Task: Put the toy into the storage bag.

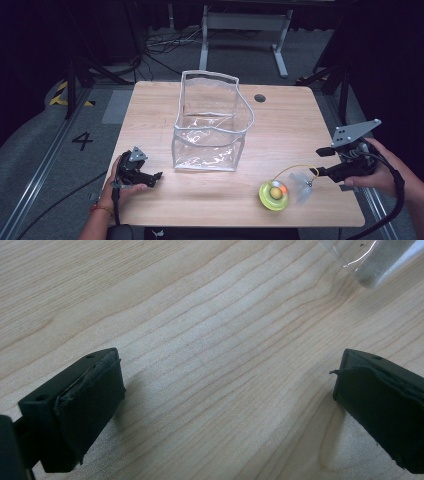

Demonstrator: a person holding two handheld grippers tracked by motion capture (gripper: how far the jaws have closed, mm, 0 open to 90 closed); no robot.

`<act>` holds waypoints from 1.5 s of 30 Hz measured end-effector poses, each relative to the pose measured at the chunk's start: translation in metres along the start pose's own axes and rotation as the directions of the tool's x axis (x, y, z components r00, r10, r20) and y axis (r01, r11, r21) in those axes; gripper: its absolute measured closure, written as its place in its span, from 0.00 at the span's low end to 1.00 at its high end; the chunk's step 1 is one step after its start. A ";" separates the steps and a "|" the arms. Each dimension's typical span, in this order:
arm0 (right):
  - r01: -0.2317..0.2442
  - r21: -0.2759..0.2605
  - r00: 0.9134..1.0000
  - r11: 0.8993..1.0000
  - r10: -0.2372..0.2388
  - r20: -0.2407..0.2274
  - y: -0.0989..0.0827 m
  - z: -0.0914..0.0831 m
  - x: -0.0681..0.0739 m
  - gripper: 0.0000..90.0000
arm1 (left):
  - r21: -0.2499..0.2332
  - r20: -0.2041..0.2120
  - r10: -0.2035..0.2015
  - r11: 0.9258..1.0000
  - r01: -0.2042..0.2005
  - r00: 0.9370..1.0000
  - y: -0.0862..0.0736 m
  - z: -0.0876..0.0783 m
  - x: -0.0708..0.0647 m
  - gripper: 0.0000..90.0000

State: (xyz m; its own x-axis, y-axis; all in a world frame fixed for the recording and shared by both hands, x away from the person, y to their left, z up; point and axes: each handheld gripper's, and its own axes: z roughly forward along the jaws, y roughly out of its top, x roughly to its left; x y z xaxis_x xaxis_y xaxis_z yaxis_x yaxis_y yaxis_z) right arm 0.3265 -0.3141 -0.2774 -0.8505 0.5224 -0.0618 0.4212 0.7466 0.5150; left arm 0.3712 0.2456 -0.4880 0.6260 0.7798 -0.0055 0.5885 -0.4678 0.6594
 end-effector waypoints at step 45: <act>0.104 0.165 0.992 0.981 -0.090 -0.088 0.050 0.010 0.018 0.97 | 0.000 -0.002 -0.004 1.000 0.004 1.000 0.000 0.000 0.000 0.00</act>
State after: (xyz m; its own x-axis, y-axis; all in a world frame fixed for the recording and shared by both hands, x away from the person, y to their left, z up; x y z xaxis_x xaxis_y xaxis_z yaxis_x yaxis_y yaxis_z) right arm 0.3351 -0.2632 -0.2612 -0.9094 0.4147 -0.0323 0.3770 0.8545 0.3575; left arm 0.3711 0.2454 -0.4881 0.6228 0.7824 -0.0061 0.5909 -0.4652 0.6592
